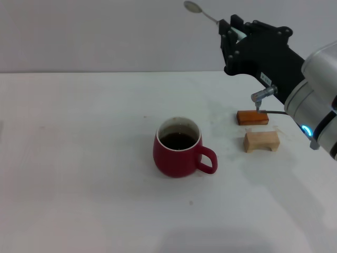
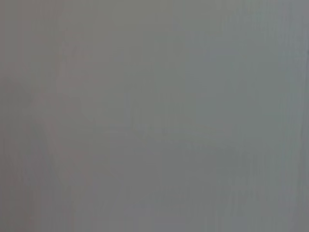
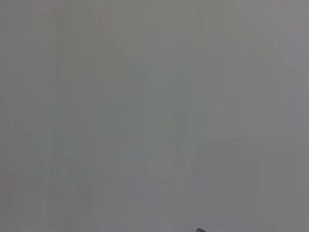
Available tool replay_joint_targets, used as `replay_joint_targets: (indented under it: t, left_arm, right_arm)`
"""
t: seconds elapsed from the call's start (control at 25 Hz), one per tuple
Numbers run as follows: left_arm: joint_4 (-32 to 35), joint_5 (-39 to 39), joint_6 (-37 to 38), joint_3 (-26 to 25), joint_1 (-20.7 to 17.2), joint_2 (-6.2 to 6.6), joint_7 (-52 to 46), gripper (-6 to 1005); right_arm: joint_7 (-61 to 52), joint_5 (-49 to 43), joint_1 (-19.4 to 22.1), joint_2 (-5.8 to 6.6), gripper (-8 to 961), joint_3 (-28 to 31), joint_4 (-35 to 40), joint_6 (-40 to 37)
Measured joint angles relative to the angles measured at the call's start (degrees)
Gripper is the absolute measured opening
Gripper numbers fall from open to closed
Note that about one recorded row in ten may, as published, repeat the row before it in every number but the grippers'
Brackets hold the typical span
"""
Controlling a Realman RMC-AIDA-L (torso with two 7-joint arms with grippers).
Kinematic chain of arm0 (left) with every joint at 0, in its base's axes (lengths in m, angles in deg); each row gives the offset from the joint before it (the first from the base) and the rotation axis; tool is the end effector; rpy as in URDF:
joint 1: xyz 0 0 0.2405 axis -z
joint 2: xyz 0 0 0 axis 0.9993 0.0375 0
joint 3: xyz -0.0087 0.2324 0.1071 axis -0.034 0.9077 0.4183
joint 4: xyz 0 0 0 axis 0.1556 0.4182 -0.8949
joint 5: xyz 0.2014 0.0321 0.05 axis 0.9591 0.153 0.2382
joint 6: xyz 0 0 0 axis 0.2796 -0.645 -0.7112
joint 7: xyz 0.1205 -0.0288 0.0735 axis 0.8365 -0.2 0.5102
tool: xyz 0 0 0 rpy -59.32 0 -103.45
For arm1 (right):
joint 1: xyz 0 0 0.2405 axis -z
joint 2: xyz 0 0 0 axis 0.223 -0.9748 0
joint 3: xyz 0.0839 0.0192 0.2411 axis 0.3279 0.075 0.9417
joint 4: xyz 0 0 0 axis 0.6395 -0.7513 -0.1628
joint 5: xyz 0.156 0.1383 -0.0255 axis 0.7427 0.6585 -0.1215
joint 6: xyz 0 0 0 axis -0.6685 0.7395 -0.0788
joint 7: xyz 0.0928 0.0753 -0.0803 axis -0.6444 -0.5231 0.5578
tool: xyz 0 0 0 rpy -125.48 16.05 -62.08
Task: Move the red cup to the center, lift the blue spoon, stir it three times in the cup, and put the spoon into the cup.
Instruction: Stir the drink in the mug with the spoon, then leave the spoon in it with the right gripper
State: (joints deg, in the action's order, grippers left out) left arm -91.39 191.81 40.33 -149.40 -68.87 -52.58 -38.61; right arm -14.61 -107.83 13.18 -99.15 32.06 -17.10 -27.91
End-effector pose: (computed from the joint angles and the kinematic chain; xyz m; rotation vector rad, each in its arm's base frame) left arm -0.3845 0.3080 0.0540 -1.1112 -0.6522 -0.6400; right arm 0.1069 0.3077 -0.0098 -1.9643 0.3725 0.7256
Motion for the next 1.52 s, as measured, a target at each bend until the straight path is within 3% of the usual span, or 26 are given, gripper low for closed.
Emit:
replay_joint_targets:
  t: [1.52]
  left_arm:
    - [-0.1, 0.1, -1.5, -0.5, 1.4, -0.09, 0.5, 859]
  right_arm:
    - [-6.6, -1.9, -4.0, -0.04, 139, 14.8, -8.8, 34.3]
